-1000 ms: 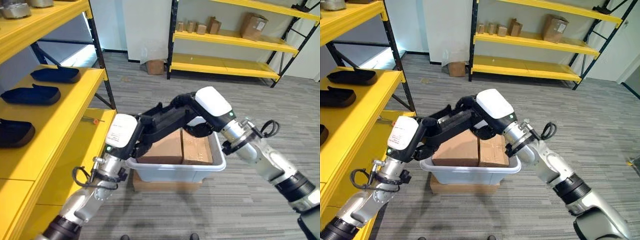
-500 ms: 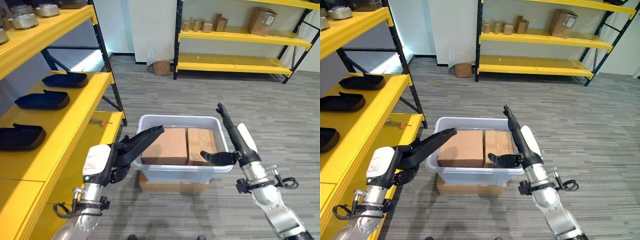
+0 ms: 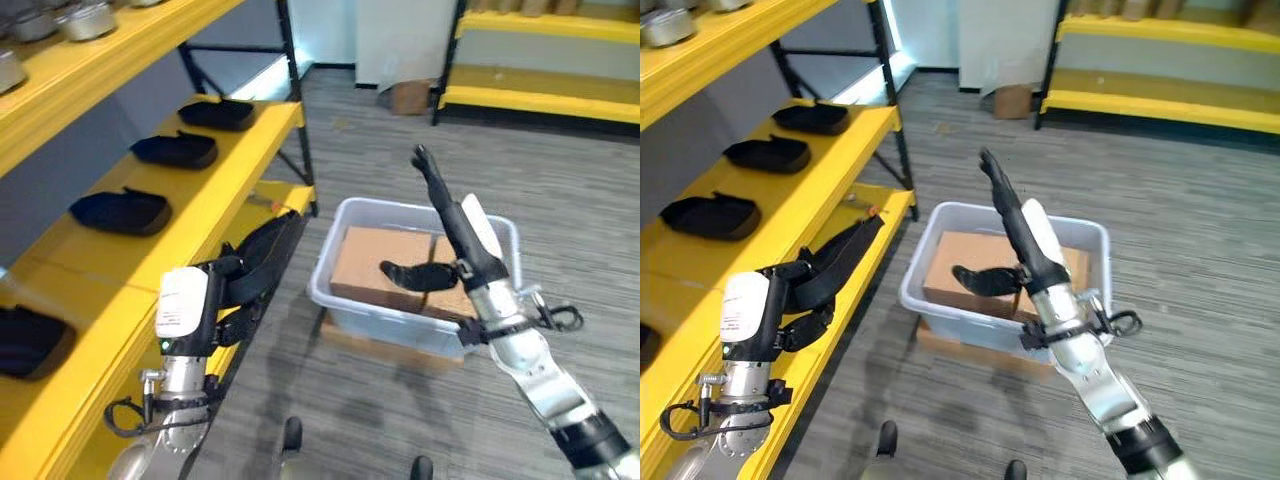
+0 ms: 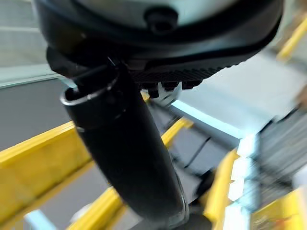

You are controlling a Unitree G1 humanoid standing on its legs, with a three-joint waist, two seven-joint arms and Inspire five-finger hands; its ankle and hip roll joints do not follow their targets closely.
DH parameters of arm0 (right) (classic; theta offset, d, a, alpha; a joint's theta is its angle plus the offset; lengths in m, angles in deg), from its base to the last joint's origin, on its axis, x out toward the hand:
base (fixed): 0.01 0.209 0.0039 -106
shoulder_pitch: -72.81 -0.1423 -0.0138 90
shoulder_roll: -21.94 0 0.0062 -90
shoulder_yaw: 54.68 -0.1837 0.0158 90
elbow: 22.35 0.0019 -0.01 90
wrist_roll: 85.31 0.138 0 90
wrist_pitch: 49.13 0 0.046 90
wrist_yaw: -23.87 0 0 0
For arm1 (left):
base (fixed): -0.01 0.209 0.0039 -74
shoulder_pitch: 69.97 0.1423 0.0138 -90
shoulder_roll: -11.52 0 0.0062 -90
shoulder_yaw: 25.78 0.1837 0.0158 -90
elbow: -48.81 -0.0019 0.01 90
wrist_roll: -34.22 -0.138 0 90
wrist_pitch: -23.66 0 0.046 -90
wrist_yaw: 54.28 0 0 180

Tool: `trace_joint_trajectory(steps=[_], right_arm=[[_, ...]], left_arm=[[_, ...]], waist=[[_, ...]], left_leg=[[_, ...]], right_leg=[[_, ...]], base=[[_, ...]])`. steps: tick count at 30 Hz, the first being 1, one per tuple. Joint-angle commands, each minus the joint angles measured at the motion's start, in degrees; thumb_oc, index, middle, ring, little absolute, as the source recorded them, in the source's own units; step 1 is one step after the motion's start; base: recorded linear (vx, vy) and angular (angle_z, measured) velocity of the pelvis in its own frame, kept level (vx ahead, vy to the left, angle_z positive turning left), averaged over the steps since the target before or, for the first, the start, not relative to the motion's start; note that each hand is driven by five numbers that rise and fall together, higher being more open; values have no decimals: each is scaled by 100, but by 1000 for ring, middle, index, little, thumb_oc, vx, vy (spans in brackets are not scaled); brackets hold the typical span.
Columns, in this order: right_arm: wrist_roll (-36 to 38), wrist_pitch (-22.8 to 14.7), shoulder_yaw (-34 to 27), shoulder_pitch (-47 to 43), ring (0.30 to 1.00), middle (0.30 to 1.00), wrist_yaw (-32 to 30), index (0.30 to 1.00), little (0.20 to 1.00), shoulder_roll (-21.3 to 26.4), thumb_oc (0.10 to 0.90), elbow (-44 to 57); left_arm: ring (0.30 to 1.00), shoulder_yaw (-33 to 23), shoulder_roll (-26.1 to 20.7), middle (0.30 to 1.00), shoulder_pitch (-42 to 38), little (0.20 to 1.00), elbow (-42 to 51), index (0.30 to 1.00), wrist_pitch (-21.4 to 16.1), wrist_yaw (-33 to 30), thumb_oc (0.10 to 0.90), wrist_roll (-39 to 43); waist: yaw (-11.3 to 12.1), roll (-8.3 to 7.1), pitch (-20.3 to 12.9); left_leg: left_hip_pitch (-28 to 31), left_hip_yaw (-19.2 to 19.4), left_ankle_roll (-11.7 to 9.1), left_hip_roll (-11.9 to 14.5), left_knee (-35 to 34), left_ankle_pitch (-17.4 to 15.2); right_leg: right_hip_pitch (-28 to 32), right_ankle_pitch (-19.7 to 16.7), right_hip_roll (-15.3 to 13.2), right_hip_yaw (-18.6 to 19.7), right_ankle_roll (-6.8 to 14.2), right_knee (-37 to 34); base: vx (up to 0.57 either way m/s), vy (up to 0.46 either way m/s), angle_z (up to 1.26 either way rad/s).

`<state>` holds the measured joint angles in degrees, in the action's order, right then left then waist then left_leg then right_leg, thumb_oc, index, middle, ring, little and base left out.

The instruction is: Move parts from the plastic box to the shelf.

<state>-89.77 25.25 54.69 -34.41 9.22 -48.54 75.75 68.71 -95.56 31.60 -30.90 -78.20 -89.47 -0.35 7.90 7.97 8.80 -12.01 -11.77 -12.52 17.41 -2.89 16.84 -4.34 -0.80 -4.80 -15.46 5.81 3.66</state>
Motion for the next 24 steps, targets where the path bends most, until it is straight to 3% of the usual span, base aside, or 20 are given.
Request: trace_joint_trajectory(steps=[1, 2, 3, 4, 5, 8, 9, 11, 13, 15, 24], right_arm=[[-7, -525, -270, -486, 1000, 1000, -285, 1000, 1000, -381, 900, 491], [-24, -518, -242, -434, 1000, 1000, -260, 1000, 1000, -379, 900, 547], [-24, -516, -253, -428, 1000, 1000, -258, 1000, 1000, -377, 900, 555], [-52, -501, -283, -299, 1000, 1000, -228, 1000, 1000, -375, 900, 603], [-61, -488, -331, -204, 1000, 1000, -219, 1000, 1000, -380, 900, 623], [-136, -444, -560, 182, 1000, 1000, -246, 1000, 1000, -396, 900, 691], [-237, -430, -804, 397, 1000, 1000, -334, 1000, 1000, -362, 900, 752], [-407, -385, -1013, 638, 1000, 1000, -377, 1000, 1000, -433, 900, 776], [-462, -376, -1052, 699, 1000, 1000, -416, 1000, 1000, -471, 900, 796], [-561, -337, -1068, 761, 1000, 1000, -410, 1000, 1000, -595, 900, 804], [-801, -211, -902, 752, 1000, 1000, -349, 1000, 1000, -832, 900, 735]], left_arm=[[300, -613, -367, 300, -965, 300, 743, 300, -326, -733, 400, -77], [300, -550, -350, 300, -1004, 300, 788, 300, -350, -728, 400, -86], [300, -547, -351, 300, -1008, 300, 795, 300, -348, -725, 400, -85], [300, -496, -312, 300, -1035, 300, 841, 300, -353, -681, 400, -86], [300, -465, -303, 300, -1056, 300, 851, 300, -366, -666, 400, -81], [300, -410, -285, 300, -1110, 300, 880, 300, -353, -665, 400, -81], [300, -297, -246, 300, -1170, 300, 856, 300, -384, -656, 400, -86], [300, -259, -290, 300, -1129, 300, 891, 300, -367, -650, 400, -197], [300, -285, -308, 300, -1103, 300, 921, 300, -357, -676, 400, -214], [300, -450, -373, 300, -1029, 300, 1069, 300, -312, -779, 400, -356], [300, -759, -427, 300, -995, 300, 1450, 300, -83, -1076, 400, -785]], waist=[[-198, -809, -143], [-229, -865, -178], [-237, -877, -172], [-301, -907, -205], [-338, -914, -217], [-523, -888, -270], [-598, -843, -299], [-579, -750, -428], [-568, -747, -461], [-502, -775, -509], [-353, -1001, -598]], left_leg=[[510, -251, 245, -424, 525, -295], [710, -116, 435, -693, 974, -899], [655, -131, 455, -734, 1048, -906], [965, 104, 586, -914, 1390, -1374], [1075, 192, 624, -1008, 1480, -1559], [1473, 649, 682, -1007, 1345, -1982], [1523, 904, 724, -941, 902, -1981], [1776, 836, 767, -964, 158, -2052], [1799, 827, 791, -1036, 7, -2001], [1802, 751, 909, -1280, -197, -1986], [1861, 588, 1203, -1848, -211, -2063]], right_leg=[[-106, 146, -301, -139, -27, 110], [-139, 112, -361, -173, -81, 102], [-145, 72, -390, -182, -71, 88], [-117, 46, -468, -322, -111, 97], [-105, 33, -503, -384, -115, 113], [-66, -36, -668, -634, -50, 234], [-10, -142, -839, -846, 47, 258], [74, -247, -1041, -1038, 212, 254], [92, -372, -1140, -1099, 296, 219], [55, -569, -1349, -1118, 414, 140], [140, -1116, -1933, -1099, 727, 30]], base=[[-106, -74, 61], [-103, -72, 60], [-119, -45, 95], [-93, 28, 90], [-107, 45, 98], [-87, 144, 76], [-86, 344, 129], [-64, 301, 83], [-56, 146, 30], [-124, 279, 39], [-69, 159, 14]])
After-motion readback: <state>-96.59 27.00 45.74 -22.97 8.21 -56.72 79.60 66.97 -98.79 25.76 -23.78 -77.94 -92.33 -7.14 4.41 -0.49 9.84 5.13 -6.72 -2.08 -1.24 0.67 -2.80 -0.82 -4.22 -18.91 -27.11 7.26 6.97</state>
